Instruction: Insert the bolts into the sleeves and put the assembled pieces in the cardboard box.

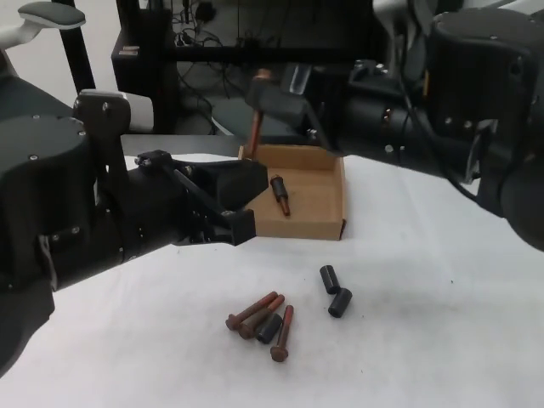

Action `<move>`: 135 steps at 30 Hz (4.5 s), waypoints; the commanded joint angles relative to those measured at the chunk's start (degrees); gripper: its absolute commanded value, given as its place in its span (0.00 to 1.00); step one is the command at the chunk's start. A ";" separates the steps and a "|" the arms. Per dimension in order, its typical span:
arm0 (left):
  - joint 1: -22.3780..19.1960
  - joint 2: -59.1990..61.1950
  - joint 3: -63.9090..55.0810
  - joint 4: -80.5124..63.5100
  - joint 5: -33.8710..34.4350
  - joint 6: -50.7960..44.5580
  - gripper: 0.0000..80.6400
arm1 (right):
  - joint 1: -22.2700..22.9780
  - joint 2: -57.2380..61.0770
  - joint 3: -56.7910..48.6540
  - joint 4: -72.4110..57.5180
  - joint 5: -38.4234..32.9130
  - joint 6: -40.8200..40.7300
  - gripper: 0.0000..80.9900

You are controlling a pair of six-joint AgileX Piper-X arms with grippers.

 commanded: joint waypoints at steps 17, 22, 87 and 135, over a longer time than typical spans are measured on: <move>0.06 -0.12 -0.70 -1.27 -0.69 -0.01 0.02 | 0.94 -0.25 -0.66 0.63 -2.60 -0.41 0.01; 0.05 -0.12 -0.70 -1.27 -0.80 0.22 0.02 | 2.34 -0.25 -0.66 0.63 -2.34 -0.41 0.01; 0.05 -0.12 -0.70 -3.04 -5.58 3.92 0.02 | 6.73 -1.09 -0.53 8.68 -2.11 -4.56 0.77; 4.62 9.79 -16.56 29.98 -3.40 25.78 0.02 | 4.50 -21.95 8.90 34.23 14.17 -16.21 0.77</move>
